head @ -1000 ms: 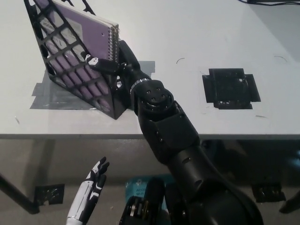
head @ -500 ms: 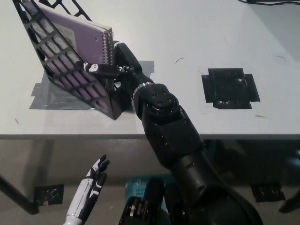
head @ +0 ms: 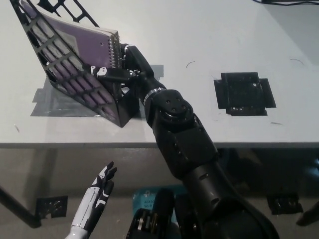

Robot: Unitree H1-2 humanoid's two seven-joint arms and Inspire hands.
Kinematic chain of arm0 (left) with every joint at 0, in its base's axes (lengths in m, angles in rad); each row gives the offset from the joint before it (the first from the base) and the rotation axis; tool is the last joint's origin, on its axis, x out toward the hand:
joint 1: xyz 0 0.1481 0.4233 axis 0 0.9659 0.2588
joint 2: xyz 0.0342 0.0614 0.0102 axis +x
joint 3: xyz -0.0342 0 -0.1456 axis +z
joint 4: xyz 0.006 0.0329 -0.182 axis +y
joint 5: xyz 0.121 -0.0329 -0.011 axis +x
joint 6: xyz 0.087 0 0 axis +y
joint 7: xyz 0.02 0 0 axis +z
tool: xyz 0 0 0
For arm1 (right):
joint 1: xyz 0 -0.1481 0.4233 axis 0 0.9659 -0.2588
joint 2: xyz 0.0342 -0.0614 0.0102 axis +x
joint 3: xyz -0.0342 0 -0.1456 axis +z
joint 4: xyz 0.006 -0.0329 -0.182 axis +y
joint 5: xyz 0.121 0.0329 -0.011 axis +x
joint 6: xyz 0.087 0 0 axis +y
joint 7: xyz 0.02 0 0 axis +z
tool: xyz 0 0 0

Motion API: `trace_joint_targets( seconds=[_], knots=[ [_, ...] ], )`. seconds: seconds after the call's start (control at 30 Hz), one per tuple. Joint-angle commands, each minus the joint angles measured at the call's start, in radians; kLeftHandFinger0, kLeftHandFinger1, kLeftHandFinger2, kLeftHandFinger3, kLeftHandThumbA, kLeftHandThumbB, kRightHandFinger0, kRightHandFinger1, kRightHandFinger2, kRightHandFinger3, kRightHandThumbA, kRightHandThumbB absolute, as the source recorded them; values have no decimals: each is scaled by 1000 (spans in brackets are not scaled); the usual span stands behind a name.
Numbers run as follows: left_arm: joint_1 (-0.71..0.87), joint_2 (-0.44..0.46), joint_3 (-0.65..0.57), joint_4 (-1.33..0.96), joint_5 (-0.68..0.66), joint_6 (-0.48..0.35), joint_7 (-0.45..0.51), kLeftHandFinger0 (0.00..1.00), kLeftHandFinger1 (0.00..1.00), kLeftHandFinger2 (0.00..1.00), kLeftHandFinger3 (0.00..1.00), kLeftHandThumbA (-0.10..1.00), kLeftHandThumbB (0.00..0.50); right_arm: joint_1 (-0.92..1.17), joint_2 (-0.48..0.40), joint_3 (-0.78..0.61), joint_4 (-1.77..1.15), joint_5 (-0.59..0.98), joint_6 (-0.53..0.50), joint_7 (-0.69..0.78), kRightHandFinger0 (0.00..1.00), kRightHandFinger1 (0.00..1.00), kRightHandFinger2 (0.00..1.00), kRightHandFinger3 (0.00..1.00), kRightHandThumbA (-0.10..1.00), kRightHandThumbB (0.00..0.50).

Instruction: A shelf with a book inside it is placed on the center of the desk infront of the robot. The robot uses its right hand to grab the book, take it out and hand it to a person.

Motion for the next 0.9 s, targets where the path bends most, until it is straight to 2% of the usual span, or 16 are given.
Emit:
trace_joint_targets(
  seconds=[0.0,0.03,0.07,0.1,0.13,0.17,0.27,0.33,0.4,0.5,0.57,0.7,0.73,0.8,0.87],
  knots=[
    [-6,10,-7,-27,9,-11,-14,1000,1000,1000,1000,1000,294,-42,32,-23,-5,40,-61,-4,1,280,557,321,302,37],
    [-6,10,-7,-24,9,-13,-14,1000,1000,1000,1000,1000,293,-42,33,-26,11,37,-100,-8,0,295,594,367,-60,88],
    [-11,10,-7,-23,10,-13,-14,1000,1000,1000,1000,1000,293,-46,32,-28,18,36,-117,-9,0,295,607,396,-92,93],
    [-16,10,-7,-23,10,-8,-14,1000,1000,1000,1000,1000,291,-49,30,-30,23,31,-136,-15,0,317,652,480,-100,108],
    [-19,10,-7,-21,10,-9,-14,1000,1000,1000,1000,1000,290,-51,30,-31,23,29,-141,-21,0,334,672,508,-100,117],
    [-21,9,-8,-16,13,-15,-11,1000,1000,1000,1000,1000,289,-50,31,-34,21,28,-150,-27,0,364,730,598,-100,106],
    [-22,8,-7,-13,5,-19,-13,1000,1000,1000,1000,999,293,-44,35,-33,10,19,-173,-40,0,390,758,678,-100,102],
    [-23,10,-8,-11,3,-28,-15,1000,1000,1000,1000,991,278,-42,41,-39,-1,26,-169,-47,0,409,782,701,-100,99],
    [-23,11,-9,-13,6,-28,-15,1000,1000,1000,1000,991,281,-41,43,-36,-8,21,-166,-54,2,411,768,683,-100,111],
    [-21,13,-11,-21,16,-23,-13,1000,1000,1000,1000,992,265,-40,49,-40,-20,29,-168,-54,0,387,729,632,-100,114],
    [-24,13,-11,-18,6,-25,-17,1000,1000,1000,1000,965,258,-43,54,-52,-33,48,-160,-49,0,364,733,650,-100,114],
    [-26,13,-9,-22,-7,4,-26,1000,1000,1000,1000,953,288,-43,79,-94,-90,124,-141,-28,0,330,725,680,-100,119],
    [-27,12,-8,-24,-10,8,-27,1000,1000,1000,1000,943,302,-42,82,-86,-128,185,-135,-33,0,260,634,719,-100,113],
    [-29,16,-10,-18,1,-4,-26,1000,1000,1000,1000,952,288,-42,82,-63,-189,251,-124,-50,0,171,530,710,-100,111],
    [-34,19,-11,-4,-9,-36,-31,1000,1000,1000,1000,920,282,-45,82,-44,-283,329,-92,-70,0,136,516,675,-100,137]
  ],
)
